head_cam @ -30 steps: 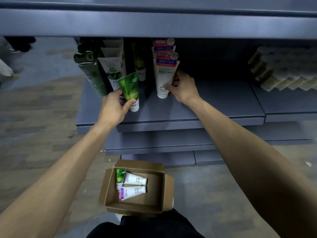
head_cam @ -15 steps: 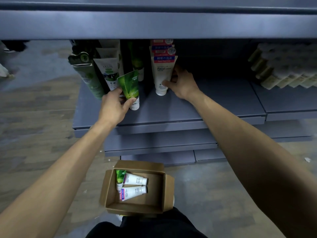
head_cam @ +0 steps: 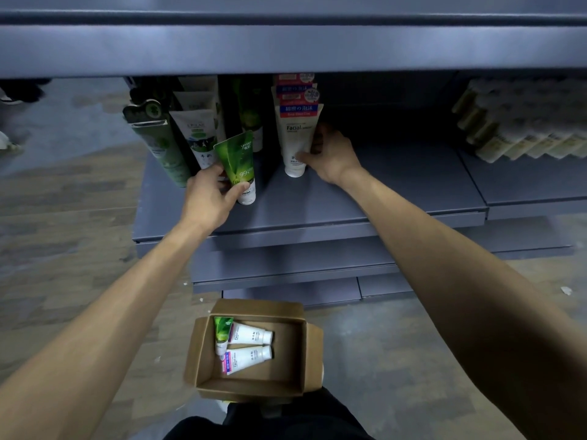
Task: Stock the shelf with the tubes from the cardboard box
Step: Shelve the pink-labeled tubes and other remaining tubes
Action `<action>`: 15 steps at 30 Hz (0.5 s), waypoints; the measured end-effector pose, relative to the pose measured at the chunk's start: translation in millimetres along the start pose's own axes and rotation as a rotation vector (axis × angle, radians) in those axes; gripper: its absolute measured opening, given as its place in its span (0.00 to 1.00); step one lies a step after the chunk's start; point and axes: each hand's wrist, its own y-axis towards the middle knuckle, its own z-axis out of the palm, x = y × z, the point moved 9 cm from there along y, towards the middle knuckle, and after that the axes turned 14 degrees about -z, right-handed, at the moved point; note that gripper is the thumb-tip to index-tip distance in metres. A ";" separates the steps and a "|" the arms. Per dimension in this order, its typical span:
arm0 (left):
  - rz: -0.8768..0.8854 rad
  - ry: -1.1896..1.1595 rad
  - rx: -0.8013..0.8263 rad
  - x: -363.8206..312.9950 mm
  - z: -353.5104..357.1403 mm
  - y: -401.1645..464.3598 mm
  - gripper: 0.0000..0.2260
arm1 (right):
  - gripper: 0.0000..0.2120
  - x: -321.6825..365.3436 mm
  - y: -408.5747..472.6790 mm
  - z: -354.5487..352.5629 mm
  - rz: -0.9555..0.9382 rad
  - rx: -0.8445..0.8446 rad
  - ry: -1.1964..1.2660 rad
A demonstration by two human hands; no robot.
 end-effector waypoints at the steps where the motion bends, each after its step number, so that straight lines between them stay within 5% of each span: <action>1: 0.001 -0.004 0.016 -0.1 0.3 0.6 0.13 | 0.30 -1.9 -5.3 1.6 0.043 -0.001 0.023; 6: 0.006 0.003 0.048 -0.3 1.3 -2.2 0.14 | 0.35 -13.1 -44.1 19.5 0.259 0.027 0.082; 15: 0.019 0.056 -0.049 2.4 -12.6 -15.5 0.10 | 0.29 73.7 -33.0 54.5 -0.079 0.112 -0.009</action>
